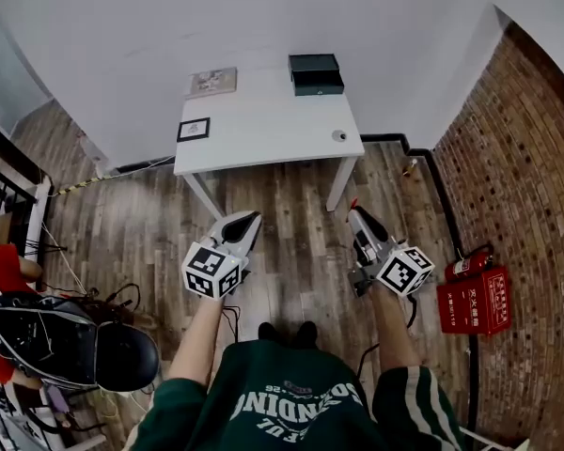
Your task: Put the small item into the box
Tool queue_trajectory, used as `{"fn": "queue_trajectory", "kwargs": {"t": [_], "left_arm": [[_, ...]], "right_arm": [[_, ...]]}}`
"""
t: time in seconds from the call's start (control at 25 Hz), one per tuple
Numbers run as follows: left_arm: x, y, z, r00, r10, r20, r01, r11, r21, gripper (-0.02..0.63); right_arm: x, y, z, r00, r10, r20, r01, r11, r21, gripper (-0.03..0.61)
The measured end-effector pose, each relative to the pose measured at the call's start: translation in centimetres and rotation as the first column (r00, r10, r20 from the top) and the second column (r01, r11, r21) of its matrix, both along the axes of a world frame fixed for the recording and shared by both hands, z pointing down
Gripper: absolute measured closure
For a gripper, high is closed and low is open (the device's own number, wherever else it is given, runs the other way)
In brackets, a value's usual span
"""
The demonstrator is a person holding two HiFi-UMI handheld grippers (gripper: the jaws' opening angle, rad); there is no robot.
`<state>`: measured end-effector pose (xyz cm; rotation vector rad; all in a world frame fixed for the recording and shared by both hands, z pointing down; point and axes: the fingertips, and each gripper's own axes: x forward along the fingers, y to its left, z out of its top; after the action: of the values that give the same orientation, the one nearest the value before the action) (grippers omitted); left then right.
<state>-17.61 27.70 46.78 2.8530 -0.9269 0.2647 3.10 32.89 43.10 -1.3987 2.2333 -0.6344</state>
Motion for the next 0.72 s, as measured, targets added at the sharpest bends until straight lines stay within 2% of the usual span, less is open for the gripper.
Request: {"fn": "queue_trajectory", "kwargs": {"t": [0.52, 0.72], "left_arm": [[3.8, 0.7, 1.8, 1.000, -0.017, -0.005, 0.017, 0.999, -0.040, 0.560], [4.5, -0.3, 2.0, 1.000, -0.021, -0.007, 0.021, 0.999, -0.043, 0.560]], "right_arm": [[2.6, 0.1, 2.1, 0.998, -0.041, 0.046, 0.042, 0.999, -0.031, 0.521], [2.7, -0.9, 3.0, 0.997, -0.070, 0.012, 0.071, 0.996, -0.047, 0.520]]}}
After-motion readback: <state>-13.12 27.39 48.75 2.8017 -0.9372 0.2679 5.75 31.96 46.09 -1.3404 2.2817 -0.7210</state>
